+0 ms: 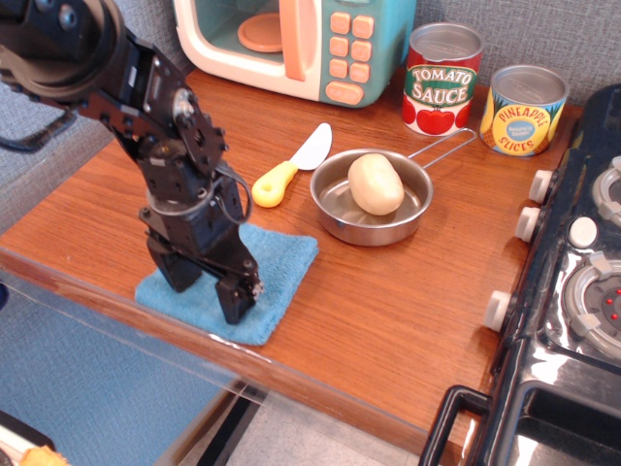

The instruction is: Move the towel to the left side of the table in front of the knife.

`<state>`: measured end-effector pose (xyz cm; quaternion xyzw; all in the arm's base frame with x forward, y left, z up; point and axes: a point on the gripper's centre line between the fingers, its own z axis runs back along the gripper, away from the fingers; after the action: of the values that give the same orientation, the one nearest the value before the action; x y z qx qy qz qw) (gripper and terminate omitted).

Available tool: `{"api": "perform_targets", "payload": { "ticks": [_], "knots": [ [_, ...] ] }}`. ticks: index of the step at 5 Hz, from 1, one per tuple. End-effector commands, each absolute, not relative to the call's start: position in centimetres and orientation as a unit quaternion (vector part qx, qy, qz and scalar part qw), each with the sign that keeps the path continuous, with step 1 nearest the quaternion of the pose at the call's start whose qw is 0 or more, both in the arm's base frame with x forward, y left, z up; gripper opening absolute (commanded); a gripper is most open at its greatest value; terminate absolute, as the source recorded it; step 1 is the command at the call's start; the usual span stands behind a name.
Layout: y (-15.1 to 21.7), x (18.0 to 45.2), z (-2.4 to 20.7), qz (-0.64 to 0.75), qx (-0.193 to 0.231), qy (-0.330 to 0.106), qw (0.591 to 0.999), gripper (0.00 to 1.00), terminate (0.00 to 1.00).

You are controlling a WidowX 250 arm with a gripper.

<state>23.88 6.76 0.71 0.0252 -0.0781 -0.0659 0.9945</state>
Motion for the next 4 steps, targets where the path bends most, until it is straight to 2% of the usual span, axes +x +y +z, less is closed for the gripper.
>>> {"api": "perform_targets", "payload": {
  "ticks": [1,4],
  "knots": [
    [11.4,23.7,0.5,-0.105,0.017,-0.087,0.991,1.0,0.0],
    [15.2,23.8,2.5,-0.092,0.04,-0.082,0.992,1.0,0.0]
  ]
}}
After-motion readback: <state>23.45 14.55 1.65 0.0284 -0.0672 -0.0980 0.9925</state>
